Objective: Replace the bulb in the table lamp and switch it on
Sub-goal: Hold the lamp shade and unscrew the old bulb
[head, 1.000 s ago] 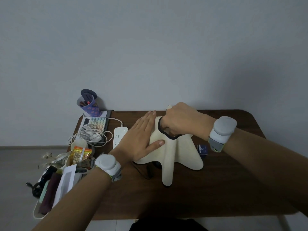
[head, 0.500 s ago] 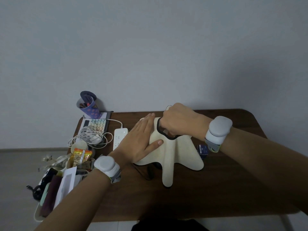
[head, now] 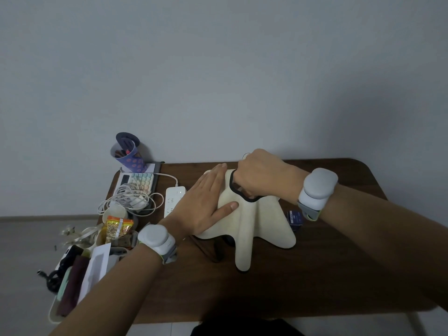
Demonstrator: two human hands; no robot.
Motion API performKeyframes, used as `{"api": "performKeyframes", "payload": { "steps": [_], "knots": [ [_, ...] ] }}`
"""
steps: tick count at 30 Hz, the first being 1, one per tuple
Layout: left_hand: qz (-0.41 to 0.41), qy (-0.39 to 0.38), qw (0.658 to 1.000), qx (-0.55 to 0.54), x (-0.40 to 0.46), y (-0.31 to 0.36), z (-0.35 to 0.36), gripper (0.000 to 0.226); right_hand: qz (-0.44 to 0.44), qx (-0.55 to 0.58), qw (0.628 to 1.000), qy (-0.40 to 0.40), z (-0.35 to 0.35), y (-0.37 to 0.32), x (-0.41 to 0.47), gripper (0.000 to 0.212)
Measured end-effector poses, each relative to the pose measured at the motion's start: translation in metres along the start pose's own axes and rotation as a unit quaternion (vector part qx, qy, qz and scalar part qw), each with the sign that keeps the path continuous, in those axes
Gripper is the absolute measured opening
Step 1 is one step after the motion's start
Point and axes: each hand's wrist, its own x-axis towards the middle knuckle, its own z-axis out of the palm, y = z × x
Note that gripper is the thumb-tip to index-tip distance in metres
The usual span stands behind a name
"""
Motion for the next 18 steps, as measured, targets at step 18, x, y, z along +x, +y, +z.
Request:
{"api": "performKeyframes", "payload": {
  "steps": [18],
  "knots": [
    [-0.007,0.001,1.0,-0.001,-0.004,-0.0031,0.0005,0.088,-0.019,0.043,0.999,0.002,-0.0041,0.0048,-0.002,0.016]
  ]
}}
